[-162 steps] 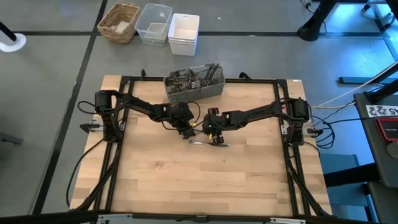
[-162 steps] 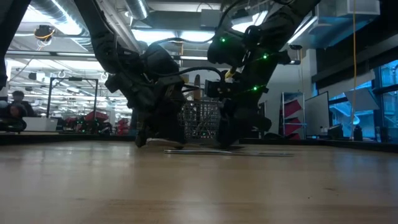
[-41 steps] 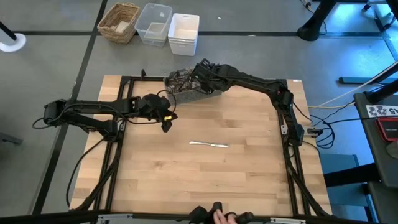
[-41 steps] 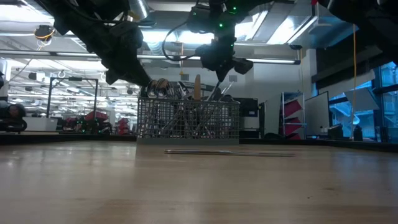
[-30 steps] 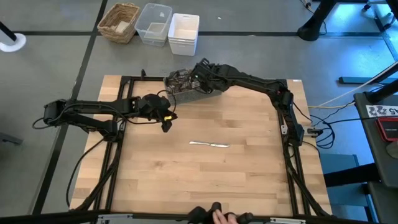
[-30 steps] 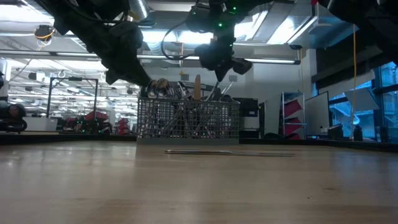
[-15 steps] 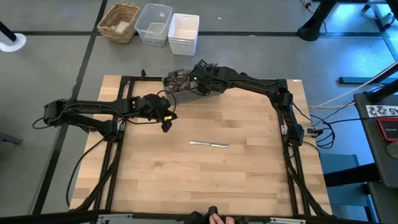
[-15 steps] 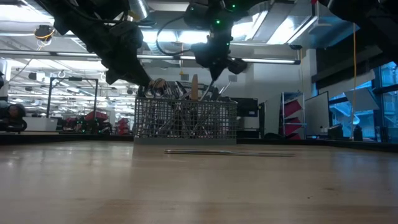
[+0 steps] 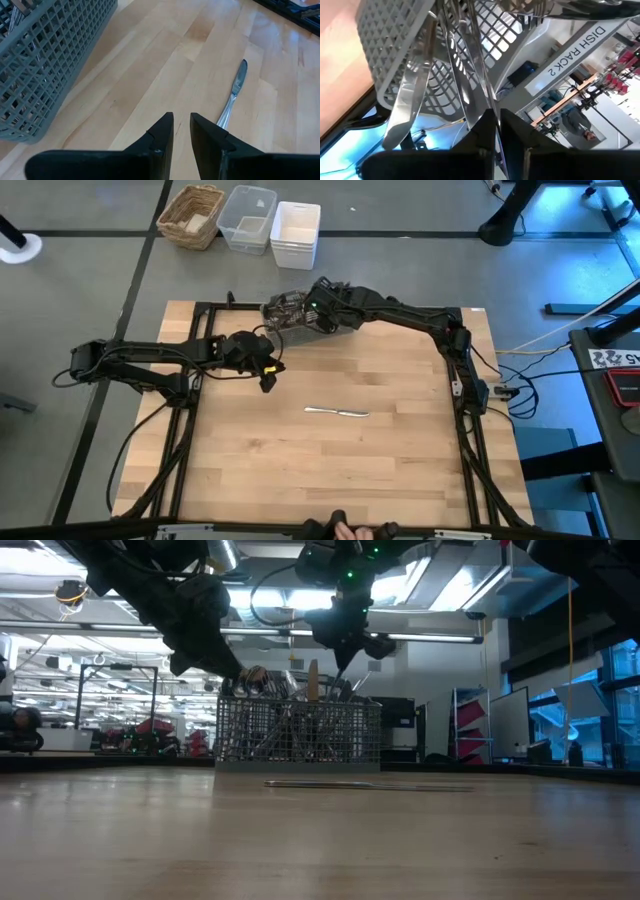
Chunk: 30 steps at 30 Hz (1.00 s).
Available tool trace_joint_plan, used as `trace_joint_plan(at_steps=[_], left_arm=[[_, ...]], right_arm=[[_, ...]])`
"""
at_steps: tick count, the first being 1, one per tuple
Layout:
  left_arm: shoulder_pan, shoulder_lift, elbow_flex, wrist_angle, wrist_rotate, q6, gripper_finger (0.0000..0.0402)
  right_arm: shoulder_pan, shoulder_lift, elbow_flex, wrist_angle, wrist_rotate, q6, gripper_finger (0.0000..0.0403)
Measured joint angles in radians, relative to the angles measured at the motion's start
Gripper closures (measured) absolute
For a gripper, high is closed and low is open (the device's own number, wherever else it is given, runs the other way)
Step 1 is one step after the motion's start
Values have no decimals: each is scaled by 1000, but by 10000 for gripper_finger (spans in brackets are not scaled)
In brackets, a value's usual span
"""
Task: Sort silverware
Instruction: Put the silver knife into the silverware rack
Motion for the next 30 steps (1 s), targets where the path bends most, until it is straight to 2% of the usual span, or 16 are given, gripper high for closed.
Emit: trace_joint_plan(at_steps=[7,16,19,24,27,30], left_arm=[[0,0,0,0,0,0,345],[0,0,0,0,0,0,345],[0,0,0,0,0,-4,345],[0,0,0,0,0,-8,345],[0,0,0,1,1,-16,345],[-5,0,0,21,1,-42,345]], right_arm=[[0,0,0,17,-4,15,360],[1,0,0,18,3,65,246],[7,0,0,23,75,65,222],[25,-24,0,47,246,84,218],[54,-71,19,3,262,158,222],[95,-127,45,-72,241,331,224]])
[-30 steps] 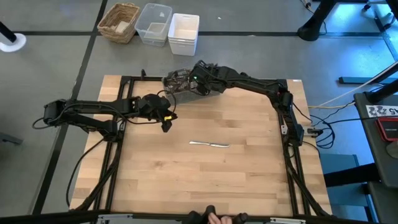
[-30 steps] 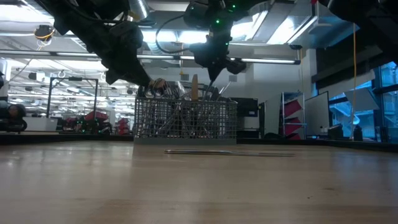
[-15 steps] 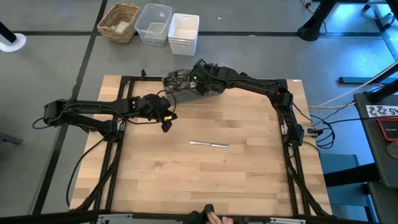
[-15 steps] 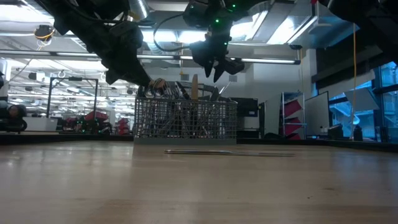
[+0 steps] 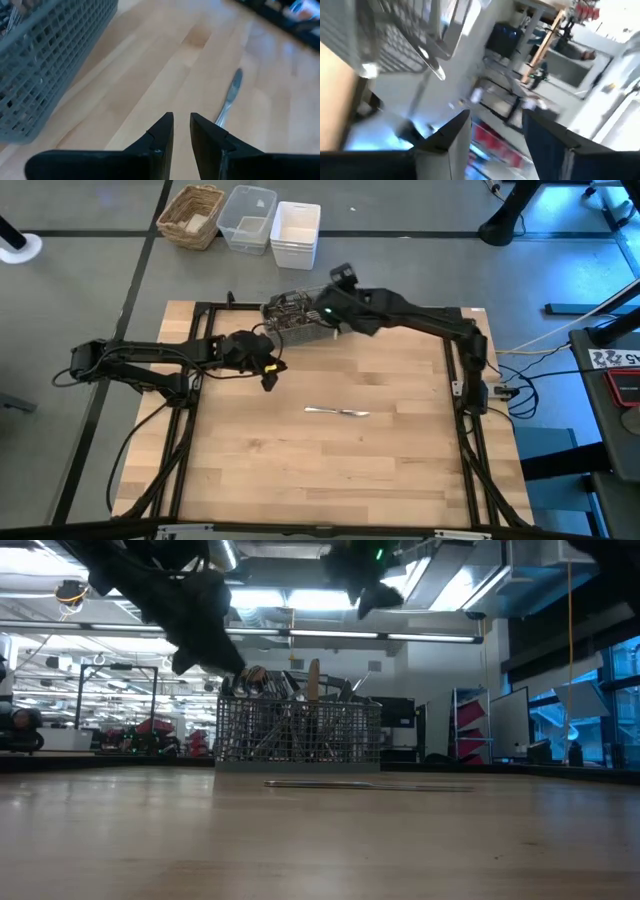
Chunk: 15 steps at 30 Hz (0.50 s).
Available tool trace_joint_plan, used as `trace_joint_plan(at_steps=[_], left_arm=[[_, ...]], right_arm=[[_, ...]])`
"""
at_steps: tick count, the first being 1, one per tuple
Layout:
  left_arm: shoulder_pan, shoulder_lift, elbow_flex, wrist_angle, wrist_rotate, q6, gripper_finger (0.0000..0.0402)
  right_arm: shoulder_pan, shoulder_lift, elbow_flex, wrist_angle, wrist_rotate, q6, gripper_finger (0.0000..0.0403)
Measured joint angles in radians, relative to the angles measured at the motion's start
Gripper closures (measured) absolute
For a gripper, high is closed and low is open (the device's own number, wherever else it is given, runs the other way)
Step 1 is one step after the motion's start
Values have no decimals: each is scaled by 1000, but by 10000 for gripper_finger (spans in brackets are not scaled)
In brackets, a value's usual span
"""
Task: Sort silverware
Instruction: Put the silver knife into the silverware rack
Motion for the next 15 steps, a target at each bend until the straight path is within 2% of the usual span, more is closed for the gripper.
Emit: trace_joint_plan(at_steps=[3,5,8,10,12,13,15], left_arm=[[-27,0,0,85,-1,-21,345],[-61,4,0,160,0,-22,345],[-117,23,0,263,0,-10,345],[-152,52,1,328,0,-9,345],[-182,99,1,400,0,-7,345],[-195,127,1,439,0,-2,345],[-216,195,1,517,0,9,345]], right_arm=[[52,-63,28,-126,-71,289,225],[88,-106,34,-243,-170,523,225],[138,-155,34,-432,-442,847,226],[167,-172,32,-495,-646,1046,226],[208,-194,-3,-473,-799,1173,226],[232,-203,-25,-471,-842,1194,226],[293,-209,-70,-456,-843,1199,226]])
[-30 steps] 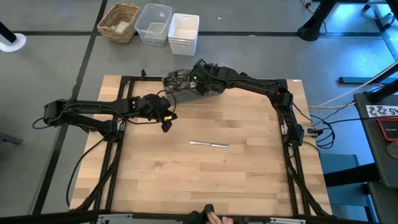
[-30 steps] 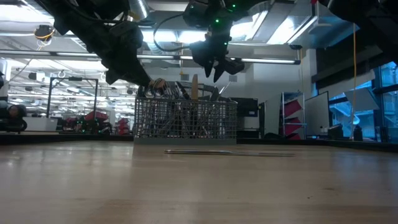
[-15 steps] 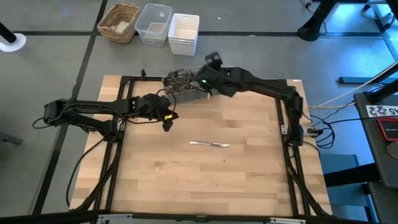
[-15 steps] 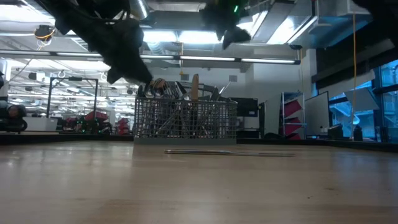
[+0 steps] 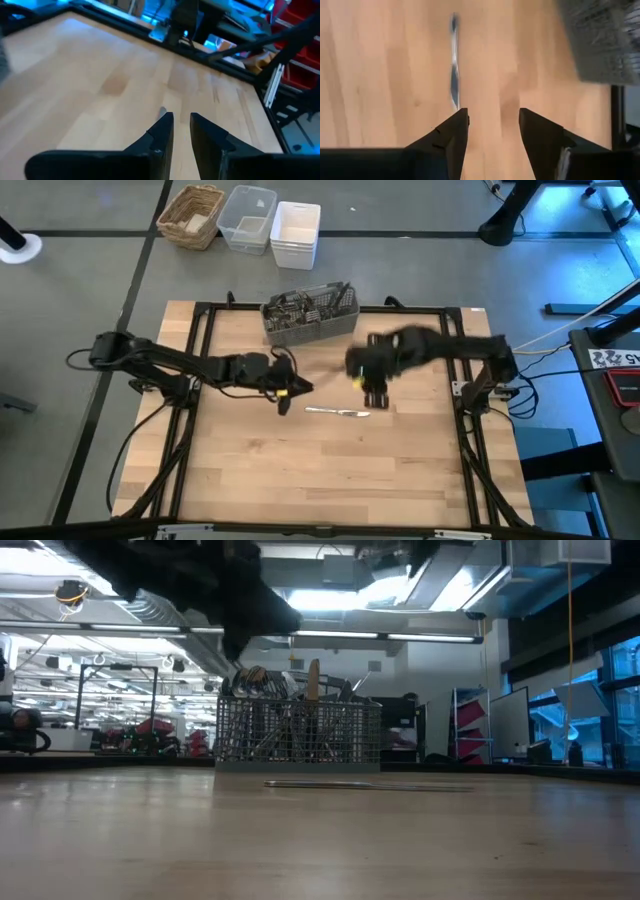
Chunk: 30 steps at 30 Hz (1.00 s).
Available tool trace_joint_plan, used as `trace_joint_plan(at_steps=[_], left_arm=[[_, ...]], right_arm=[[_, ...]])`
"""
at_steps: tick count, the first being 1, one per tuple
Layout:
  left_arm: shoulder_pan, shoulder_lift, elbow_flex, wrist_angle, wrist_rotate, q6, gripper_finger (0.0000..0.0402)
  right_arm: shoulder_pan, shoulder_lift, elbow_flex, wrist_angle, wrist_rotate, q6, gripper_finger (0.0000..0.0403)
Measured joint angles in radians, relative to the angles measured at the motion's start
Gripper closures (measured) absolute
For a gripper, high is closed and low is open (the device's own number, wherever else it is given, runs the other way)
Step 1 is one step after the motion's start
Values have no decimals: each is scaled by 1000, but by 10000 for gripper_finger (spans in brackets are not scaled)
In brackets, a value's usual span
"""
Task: Sort silverware
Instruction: Put the silver knife into the silverware rack
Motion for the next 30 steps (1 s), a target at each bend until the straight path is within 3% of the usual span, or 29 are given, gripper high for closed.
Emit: trace_joint_plan(at_steps=[7,10,17,21,30], left_arm=[[-33,220,5,204,0,25,345],[-33,301,39,217,-1,61,345],[-33,454,117,218,-1,190,345],[-33,498,126,221,-1,222,345],[-46,525,125,204,0,296,345]], right_arm=[[170,-21,-305,23,157,137,226],[206,-54,-493,175,156,195,226],[221,-94,-890,749,142,236,226],[221,-91,-1011,934,143,237,226],[221,-91,-1149,1129,185,233,226]])
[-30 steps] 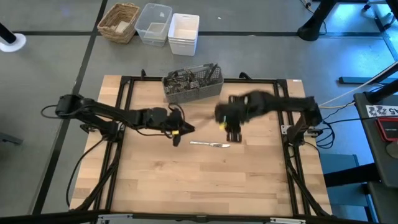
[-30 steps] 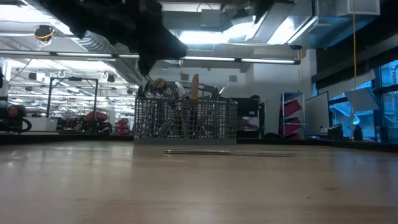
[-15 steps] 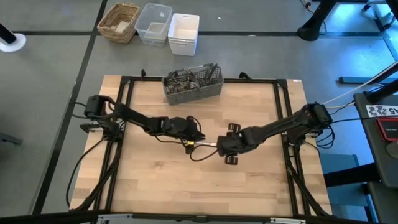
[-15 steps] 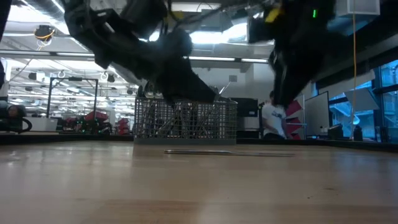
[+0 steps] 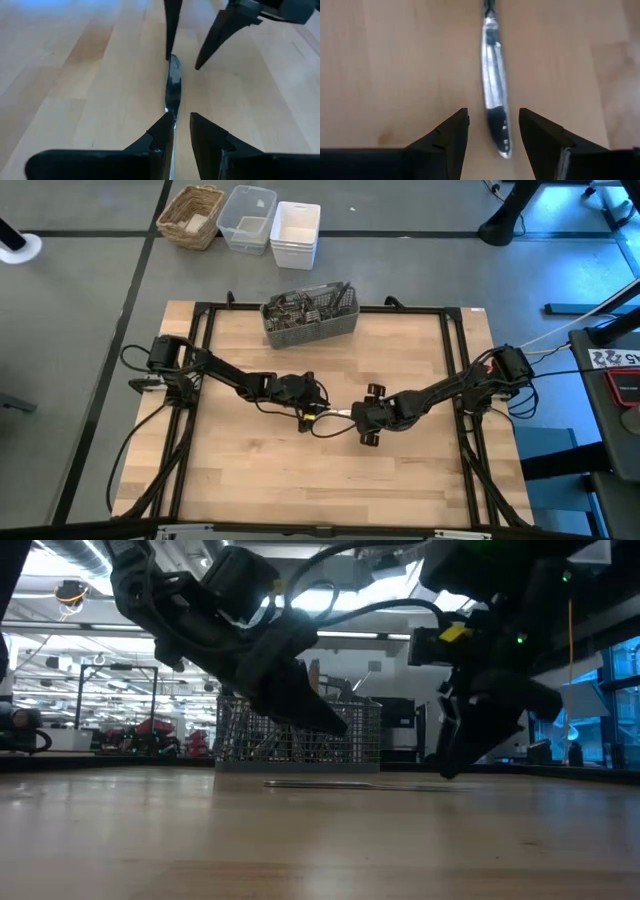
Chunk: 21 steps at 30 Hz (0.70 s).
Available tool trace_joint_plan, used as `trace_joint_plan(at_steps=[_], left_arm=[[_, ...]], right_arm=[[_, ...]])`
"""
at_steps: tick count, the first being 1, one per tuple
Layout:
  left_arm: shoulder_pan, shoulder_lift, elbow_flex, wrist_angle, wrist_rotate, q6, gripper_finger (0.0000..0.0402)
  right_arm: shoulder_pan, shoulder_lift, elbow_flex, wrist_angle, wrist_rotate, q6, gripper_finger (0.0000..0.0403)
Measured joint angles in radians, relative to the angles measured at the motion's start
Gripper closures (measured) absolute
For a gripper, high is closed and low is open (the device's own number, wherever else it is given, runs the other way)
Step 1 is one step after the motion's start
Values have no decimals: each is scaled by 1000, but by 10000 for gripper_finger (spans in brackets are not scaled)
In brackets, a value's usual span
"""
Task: Sort silverware
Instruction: Put the silver knife into the silverware rack
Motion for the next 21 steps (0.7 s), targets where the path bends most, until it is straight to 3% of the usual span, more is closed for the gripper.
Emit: trace_joint_plan(at_steps=[4,21], left_arm=[[0,0,0,-14,-1,-2,345],[0,0,0,-18,-4,-3,345]], right_arm=[[0,0,-18,8,52,-1,226],[1,0,-100,125,40,-4,226]])
